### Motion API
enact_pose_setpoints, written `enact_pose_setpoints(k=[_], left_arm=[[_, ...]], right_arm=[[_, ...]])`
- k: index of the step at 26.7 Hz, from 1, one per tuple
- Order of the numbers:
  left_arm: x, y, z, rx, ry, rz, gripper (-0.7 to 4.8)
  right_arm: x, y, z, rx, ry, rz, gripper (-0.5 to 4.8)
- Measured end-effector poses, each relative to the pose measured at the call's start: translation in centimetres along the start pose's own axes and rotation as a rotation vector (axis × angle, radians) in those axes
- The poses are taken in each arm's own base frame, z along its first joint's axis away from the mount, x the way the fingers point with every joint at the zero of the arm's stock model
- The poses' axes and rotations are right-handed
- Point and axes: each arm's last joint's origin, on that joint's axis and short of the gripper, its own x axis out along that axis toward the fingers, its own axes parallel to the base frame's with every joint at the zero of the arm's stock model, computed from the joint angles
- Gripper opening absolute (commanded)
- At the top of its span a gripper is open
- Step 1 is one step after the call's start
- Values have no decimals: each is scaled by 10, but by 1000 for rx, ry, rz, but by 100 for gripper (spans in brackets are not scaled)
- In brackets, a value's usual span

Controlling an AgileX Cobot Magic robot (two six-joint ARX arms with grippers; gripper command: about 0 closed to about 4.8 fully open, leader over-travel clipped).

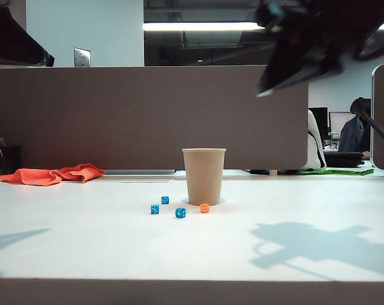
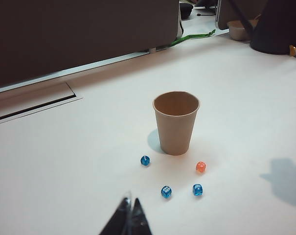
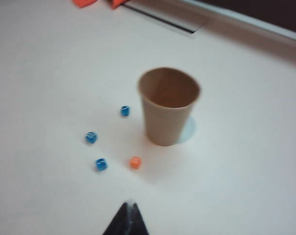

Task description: Pick up the dice with a different color and drop it into the paper cup.

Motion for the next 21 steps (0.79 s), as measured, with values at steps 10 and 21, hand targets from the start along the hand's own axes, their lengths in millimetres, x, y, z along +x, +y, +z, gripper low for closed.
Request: enact_pose_setpoints(k=[10, 21], left_arm=[[5, -2, -5, 62, 35, -66, -6], [6, -1, 0, -3, 158, -83, -6]], right_arm=[[41, 6, 8, -9, 43, 9, -2], [79, 6, 65, 153, 257, -68, -1]])
